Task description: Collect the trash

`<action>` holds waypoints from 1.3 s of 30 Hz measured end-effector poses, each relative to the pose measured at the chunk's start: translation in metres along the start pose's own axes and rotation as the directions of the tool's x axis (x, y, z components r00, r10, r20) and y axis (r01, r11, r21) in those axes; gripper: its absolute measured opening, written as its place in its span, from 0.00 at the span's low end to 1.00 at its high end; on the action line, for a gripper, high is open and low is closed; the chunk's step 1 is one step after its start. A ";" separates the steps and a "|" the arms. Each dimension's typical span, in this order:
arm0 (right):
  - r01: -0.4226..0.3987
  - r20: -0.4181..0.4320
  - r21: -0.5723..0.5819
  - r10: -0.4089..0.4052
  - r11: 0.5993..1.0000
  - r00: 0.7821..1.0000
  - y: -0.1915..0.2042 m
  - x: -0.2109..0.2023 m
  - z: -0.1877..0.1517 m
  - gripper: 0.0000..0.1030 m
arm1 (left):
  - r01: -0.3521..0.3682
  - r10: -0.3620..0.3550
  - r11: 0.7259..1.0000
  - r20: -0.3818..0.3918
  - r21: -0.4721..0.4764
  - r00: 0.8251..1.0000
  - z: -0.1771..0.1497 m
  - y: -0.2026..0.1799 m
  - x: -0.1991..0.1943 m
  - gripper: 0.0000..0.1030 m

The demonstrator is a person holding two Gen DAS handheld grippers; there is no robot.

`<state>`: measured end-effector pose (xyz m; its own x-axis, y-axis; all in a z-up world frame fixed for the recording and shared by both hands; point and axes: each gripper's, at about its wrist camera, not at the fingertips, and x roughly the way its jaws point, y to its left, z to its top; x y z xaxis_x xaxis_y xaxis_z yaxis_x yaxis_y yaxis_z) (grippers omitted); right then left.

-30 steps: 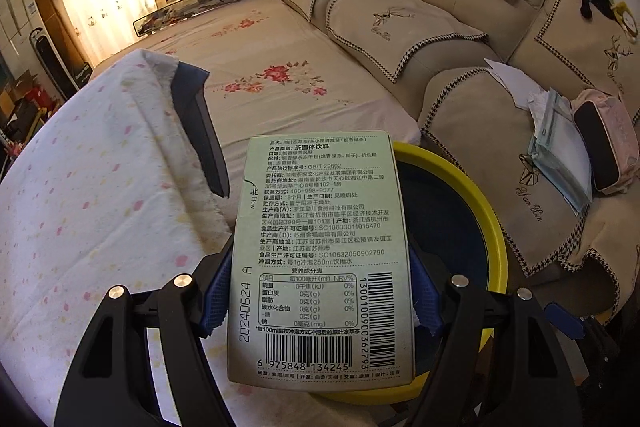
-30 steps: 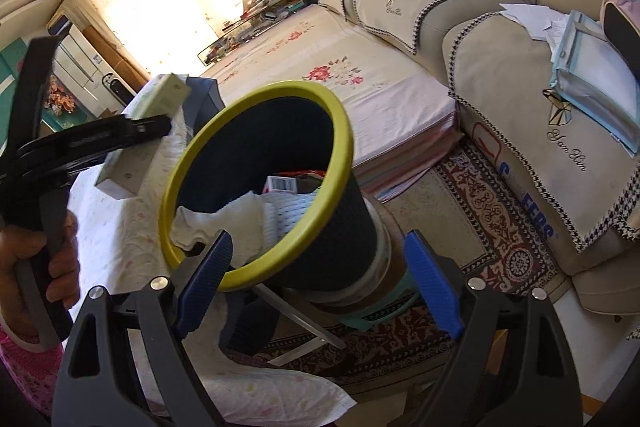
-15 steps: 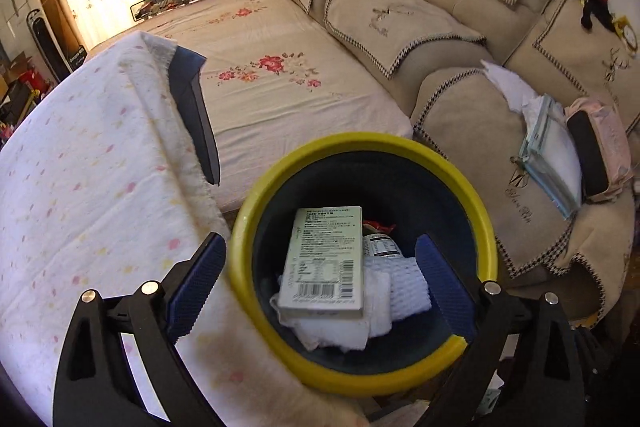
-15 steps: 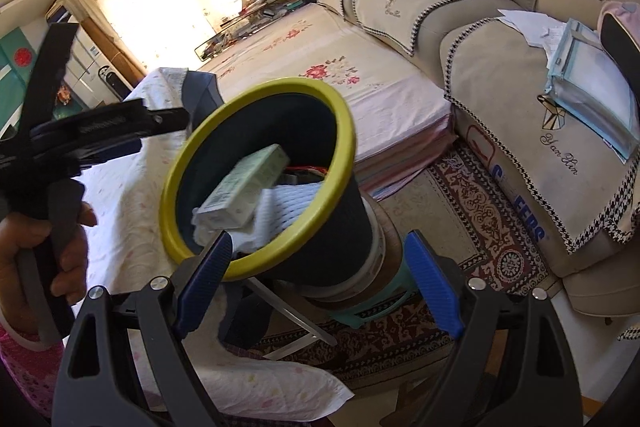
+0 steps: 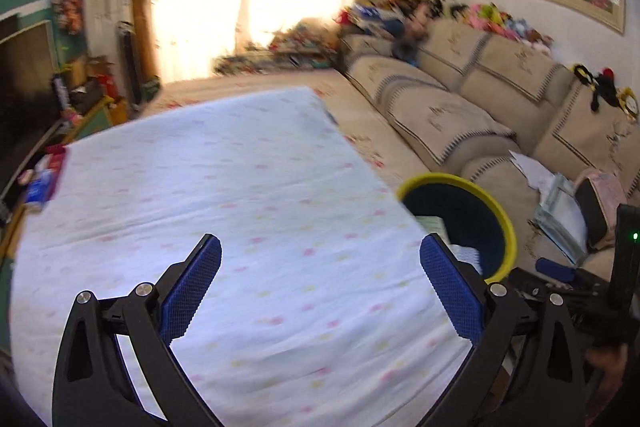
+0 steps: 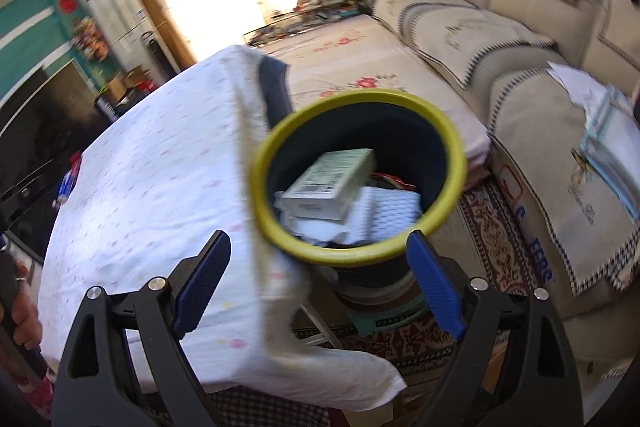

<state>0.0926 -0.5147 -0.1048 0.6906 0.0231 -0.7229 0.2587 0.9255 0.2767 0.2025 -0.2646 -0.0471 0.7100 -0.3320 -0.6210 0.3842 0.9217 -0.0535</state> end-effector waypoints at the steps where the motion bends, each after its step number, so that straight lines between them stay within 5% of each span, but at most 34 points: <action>1: -0.006 0.003 -0.018 0.007 1.000 1.000 0.008 0.000 0.000 0.82 | -0.044 0.044 0.999 0.034 -0.014 0.998 -0.006 0.014 -0.017 0.95; 8: -0.034 0.061 -0.151 0.044 0.988 0.997 0.068 -0.021 0.003 0.82 | -0.165 0.177 0.982 0.133 -0.093 0.975 -0.027 0.082 -0.100 0.95; 17: 0.064 0.226 -0.261 -0.003 0.963 0.974 0.119 -0.076 0.002 0.86 | -0.210 0.233 0.970 0.211 -0.127 0.949 -0.058 0.118 -0.178 0.95; 23: 0.072 0.279 -0.310 0.018 0.948 0.960 0.134 -0.099 -0.004 0.88 | -0.211 0.247 0.962 0.227 -0.171 0.942 -0.075 0.119 -0.198 0.95; 39: 0.032 0.260 -0.331 0.059 0.943 0.964 0.141 -0.100 -0.016 0.88 | -0.251 0.291 0.951 0.252 -0.179 0.923 -0.073 0.111 -0.210 0.95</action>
<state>0.0493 -0.3805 -0.0037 0.8564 -0.0214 -0.5159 0.0421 0.9987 0.0283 0.0530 -0.0781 0.0206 0.9159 -0.0890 -0.3915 0.0817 0.9960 -0.0352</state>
